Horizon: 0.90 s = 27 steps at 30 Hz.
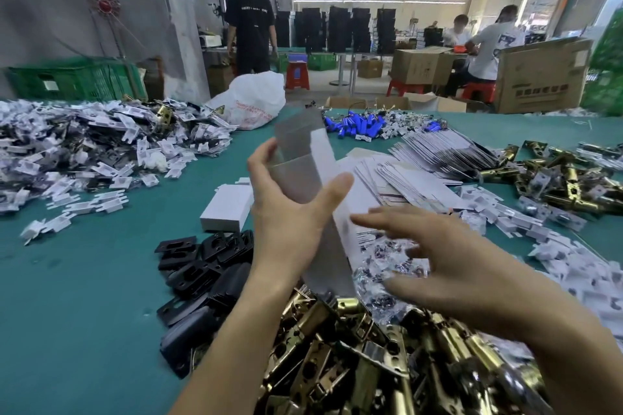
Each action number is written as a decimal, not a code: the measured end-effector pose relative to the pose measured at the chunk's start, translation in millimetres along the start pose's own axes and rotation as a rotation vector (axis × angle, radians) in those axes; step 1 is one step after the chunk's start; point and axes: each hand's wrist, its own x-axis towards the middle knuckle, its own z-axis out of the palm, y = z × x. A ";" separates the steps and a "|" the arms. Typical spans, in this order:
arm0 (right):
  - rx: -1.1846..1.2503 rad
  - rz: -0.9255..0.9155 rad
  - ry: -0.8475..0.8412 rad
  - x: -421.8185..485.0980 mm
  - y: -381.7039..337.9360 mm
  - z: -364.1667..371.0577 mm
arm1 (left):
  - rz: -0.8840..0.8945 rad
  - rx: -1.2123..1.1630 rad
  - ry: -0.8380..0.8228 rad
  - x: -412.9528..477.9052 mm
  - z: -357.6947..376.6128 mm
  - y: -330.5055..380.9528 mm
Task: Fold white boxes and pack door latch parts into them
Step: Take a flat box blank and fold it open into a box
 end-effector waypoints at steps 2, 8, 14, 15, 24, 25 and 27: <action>0.194 -0.019 0.191 -2.2 -7.4 -4.3 | 0.141 0.174 -0.028 -5.5 3.4 -1.8; 0.173 -0.084 0.676 8.8 -16.4 14.8 | 0.366 0.234 -0.070 -15.5 15.3 -0.4; 0.173 -0.099 0.857 16.6 -14.5 28.6 | 0.453 0.261 -0.029 -14.6 17.3 -0.9; 0.121 -0.127 0.846 16.6 -15.1 29.2 | 0.465 0.270 -0.027 -14.4 16.4 -1.2; 0.204 -0.180 0.838 12.7 -10.5 17.6 | 0.498 0.354 -0.141 -17.0 15.6 -0.1; 0.263 -0.173 0.882 13.0 -10.0 16.4 | 0.501 0.349 -0.163 -16.9 15.3 -0.6; 0.427 -0.089 0.948 14.0 -11.4 13.5 | 0.523 0.363 -0.204 -16.8 15.0 -1.1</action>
